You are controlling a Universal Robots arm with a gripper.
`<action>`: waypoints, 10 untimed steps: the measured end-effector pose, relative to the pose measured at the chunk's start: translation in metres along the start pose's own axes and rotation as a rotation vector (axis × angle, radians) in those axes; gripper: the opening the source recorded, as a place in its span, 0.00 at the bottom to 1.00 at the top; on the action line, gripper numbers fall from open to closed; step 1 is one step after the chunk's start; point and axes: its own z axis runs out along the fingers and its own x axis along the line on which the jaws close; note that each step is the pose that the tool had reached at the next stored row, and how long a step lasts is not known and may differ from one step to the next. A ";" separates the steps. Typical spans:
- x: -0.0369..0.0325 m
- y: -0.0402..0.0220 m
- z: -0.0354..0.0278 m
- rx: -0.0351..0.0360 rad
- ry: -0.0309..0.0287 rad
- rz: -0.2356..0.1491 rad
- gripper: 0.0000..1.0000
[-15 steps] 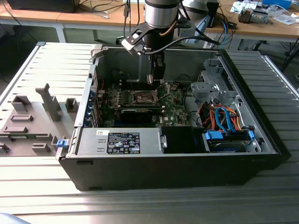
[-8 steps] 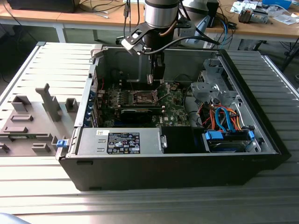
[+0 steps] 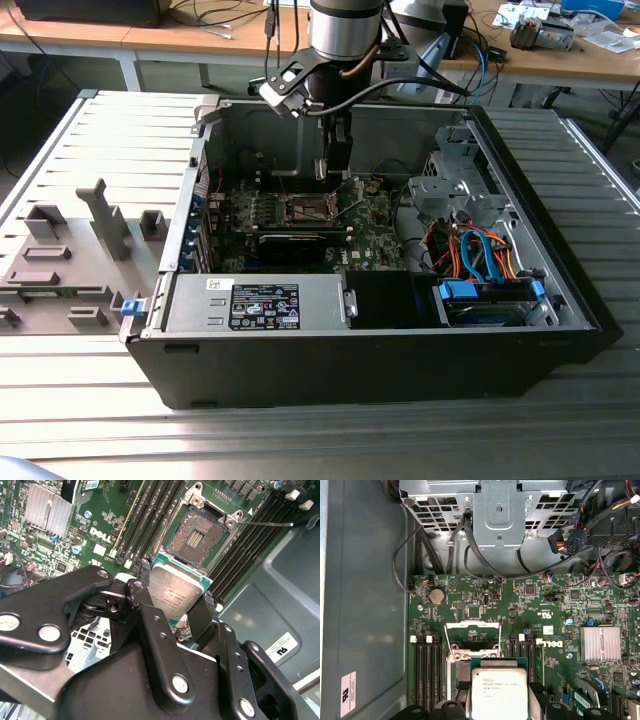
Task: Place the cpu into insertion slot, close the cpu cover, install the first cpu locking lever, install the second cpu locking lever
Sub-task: 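Place the cpu into insertion slot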
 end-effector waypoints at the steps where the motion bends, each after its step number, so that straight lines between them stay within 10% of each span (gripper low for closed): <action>1: 0.0000 0.0000 0.0000 0.0000 0.0000 0.001 0.54; 10: 0.0000 -0.0015 0.0080 -0.0001 -0.0001 0.001 0.54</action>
